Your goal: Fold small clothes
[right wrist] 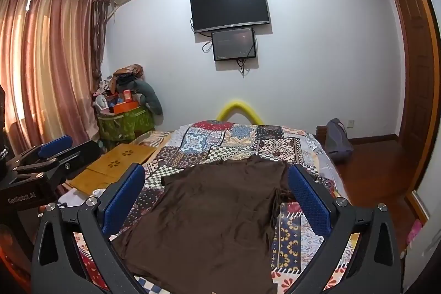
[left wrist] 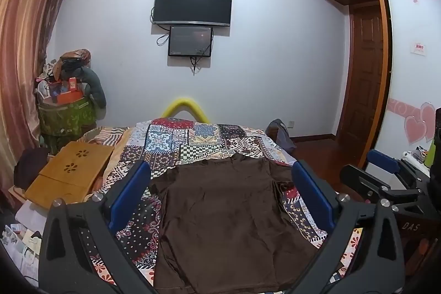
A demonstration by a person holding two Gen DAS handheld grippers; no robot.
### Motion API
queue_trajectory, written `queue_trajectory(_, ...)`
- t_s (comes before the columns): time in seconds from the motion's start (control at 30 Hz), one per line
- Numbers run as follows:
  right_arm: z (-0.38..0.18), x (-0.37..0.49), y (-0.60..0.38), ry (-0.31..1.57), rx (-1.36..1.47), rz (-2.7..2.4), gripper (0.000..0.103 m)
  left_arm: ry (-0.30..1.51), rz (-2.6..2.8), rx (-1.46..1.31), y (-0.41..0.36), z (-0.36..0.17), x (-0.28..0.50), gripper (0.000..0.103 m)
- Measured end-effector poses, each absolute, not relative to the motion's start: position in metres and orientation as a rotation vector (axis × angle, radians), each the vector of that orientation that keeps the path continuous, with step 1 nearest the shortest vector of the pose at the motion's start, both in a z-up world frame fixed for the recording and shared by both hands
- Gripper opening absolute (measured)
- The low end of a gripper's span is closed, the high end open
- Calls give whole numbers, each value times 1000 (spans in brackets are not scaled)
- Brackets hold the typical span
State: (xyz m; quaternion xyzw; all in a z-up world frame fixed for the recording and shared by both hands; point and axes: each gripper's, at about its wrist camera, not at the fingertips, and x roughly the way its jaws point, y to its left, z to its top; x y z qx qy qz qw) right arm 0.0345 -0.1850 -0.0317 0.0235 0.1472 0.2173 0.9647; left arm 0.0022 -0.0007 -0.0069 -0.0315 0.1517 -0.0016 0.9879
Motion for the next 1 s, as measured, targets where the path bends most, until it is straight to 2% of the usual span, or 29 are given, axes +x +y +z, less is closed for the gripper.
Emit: queue_trajectory(1.0, -34, 40, -186, 305, 47, 431, 103, 316, 21, -63, -2, -12, 7, 103)
